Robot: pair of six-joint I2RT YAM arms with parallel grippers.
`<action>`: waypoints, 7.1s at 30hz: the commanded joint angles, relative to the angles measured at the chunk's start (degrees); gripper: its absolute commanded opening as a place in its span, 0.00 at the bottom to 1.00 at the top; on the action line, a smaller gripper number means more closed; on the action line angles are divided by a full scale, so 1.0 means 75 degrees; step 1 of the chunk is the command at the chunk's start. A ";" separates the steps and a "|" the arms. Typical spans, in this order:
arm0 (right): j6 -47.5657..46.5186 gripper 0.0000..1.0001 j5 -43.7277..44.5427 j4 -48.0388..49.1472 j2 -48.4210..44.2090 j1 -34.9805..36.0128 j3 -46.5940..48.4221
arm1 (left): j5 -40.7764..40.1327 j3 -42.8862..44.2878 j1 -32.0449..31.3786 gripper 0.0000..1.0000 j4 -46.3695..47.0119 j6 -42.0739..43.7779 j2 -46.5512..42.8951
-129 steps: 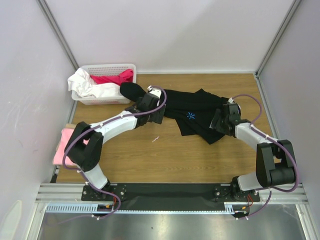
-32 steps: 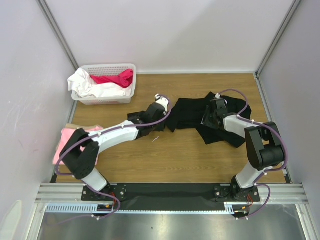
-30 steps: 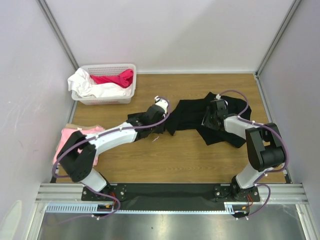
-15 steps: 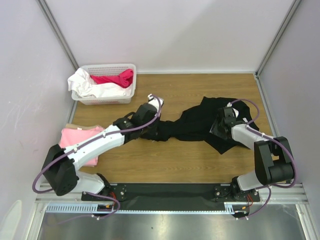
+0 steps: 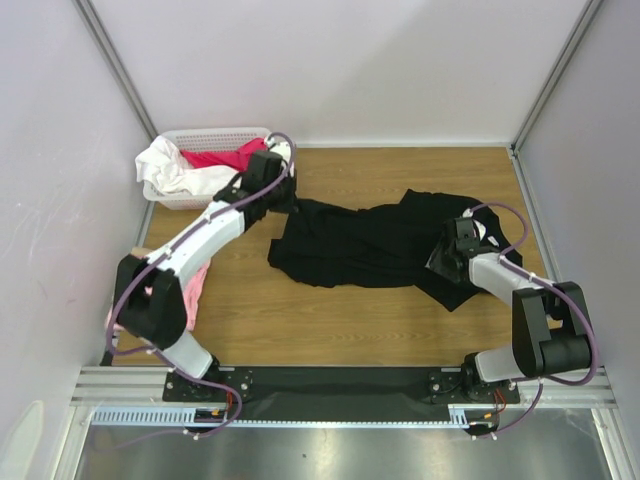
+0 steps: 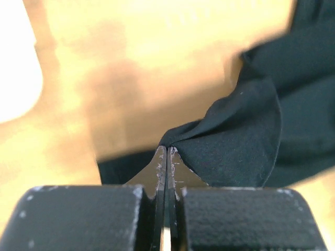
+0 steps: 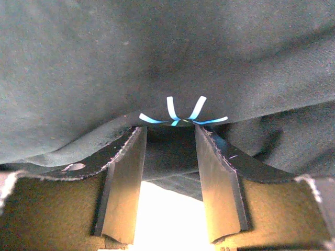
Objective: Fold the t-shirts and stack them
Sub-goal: Flatten the tshirt out
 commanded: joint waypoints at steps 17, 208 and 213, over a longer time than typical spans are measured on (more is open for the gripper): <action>-0.0098 0.47 -0.0428 -0.0570 -0.0758 -0.0083 -0.0388 | -0.1848 0.3136 0.0522 0.49 0.0175 0.1044 0.2454; -0.1012 0.57 -0.0663 -0.1684 0.1068 -0.0622 0.4241 | -0.4074 0.3415 0.0545 0.03 0.1019 0.3704 0.3695; -0.1141 0.57 -0.0582 -0.1637 0.1596 -0.0645 0.4686 | -0.1809 0.3326 0.0545 0.57 -0.0282 0.3050 0.3172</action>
